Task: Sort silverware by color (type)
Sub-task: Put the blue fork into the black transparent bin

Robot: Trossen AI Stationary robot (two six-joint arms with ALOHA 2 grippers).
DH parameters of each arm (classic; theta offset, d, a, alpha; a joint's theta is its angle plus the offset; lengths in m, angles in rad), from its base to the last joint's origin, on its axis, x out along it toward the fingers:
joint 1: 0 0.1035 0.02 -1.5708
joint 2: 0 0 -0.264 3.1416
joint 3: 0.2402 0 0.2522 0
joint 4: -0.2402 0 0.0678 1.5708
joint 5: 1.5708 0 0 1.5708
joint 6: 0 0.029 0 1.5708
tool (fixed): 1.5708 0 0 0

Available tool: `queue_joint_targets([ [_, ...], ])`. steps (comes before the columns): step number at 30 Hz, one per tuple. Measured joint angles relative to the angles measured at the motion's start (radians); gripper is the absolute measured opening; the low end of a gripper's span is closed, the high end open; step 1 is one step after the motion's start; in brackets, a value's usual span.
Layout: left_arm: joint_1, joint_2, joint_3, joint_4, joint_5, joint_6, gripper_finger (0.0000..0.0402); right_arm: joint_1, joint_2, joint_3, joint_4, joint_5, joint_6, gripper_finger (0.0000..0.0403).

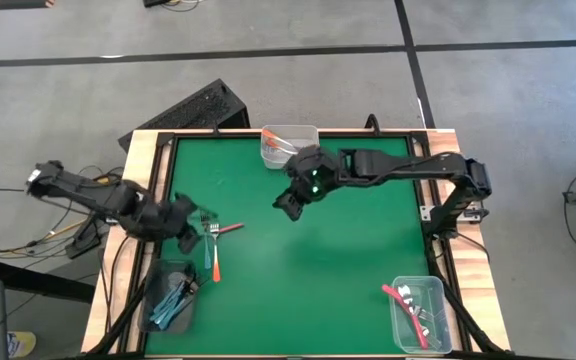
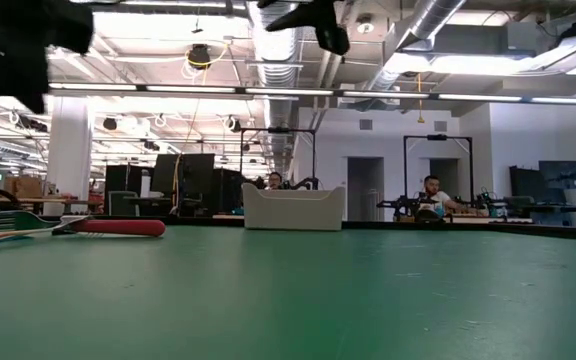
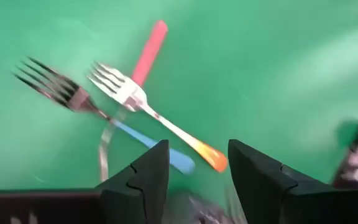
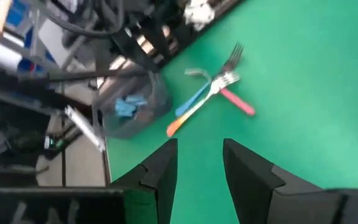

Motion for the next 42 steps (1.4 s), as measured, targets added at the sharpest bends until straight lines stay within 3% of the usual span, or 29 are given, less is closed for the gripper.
queue_joint_targets([
  [9, 0.413, 0.051, -0.142, 0.019, 0.066, 0.297, 0.0151, -0.056, -0.11, 0.0, -0.062, 0.008, -0.083, 0.0152],
  [22, 0.788, 0.206, -0.221, 0.181, 0.128, 0.543, 0.0151, -0.035, -0.116, 0.0, -0.268, 0.07, -0.162, 0.0152],
  [30, 0.862, 0.303, -0.222, 0.177, 0.184, 0.639, 0.0151, -0.008, -0.109, 0.0, -0.273, 0.079, -0.199, 0.0152],
  [35, 0.864, 0.363, -0.222, 0.215, 0.306, 0.69, 0.0151, -0.021, -0.109, 0.0, -0.273, 0.083, -0.21, 0.0152],
  [42, 0.863, 0.453, -0.222, 0.239, 0.301, 0.693, 0.0133, -0.027, -0.109, 0.0, -0.273, 0.082, -0.211, 0.0152],
])
